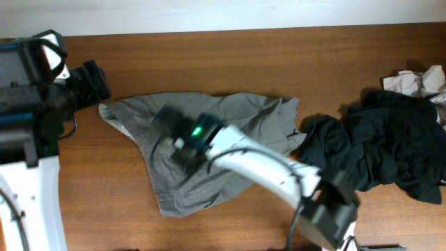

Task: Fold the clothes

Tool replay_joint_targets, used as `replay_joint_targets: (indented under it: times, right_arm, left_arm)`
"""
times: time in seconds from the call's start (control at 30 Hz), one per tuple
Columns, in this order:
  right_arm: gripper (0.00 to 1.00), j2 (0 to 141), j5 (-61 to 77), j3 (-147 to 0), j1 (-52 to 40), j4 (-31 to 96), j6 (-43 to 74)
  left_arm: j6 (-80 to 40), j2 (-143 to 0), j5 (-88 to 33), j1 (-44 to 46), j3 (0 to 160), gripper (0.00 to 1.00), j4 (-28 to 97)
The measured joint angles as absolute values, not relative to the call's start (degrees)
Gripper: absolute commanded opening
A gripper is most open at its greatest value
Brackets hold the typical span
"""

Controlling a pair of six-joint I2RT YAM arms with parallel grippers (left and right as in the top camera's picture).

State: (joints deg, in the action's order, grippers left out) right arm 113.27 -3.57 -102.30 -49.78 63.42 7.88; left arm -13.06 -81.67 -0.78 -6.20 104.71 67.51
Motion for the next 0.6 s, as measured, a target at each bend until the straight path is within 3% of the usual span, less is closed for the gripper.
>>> replay_joint_targets:
  times: [0.07, 0.2, 0.47, 0.6]
  right_arm:
    - [0.89, 111.8, -5.0, -103.4, -44.8, 64.1, 10.6]
    - [0.89, 110.6, -4.5, -103.8, -34.3, 64.3, 12.0]
    - [0.85, 112.3, 7.4, -103.8, -15.3, 53.5, 7.0]
    - [0.94, 115.8, 13.7, -103.8, -10.9, 50.0, 4.5]
  left_arm:
    - [-13.1, -84.2, -0.5, -6.2, 104.7, 0.84, 68.3]
    - [-13.1, -91.3, -0.4, -6.2, 104.7, 0.85, 69.4]
    - [-13.1, -105.8, -1.7, -6.2, 104.7, 0.77, 70.3]
    - [-13.1, -109.8, -2.2, -6.2, 104.6, 0.77, 71.4]
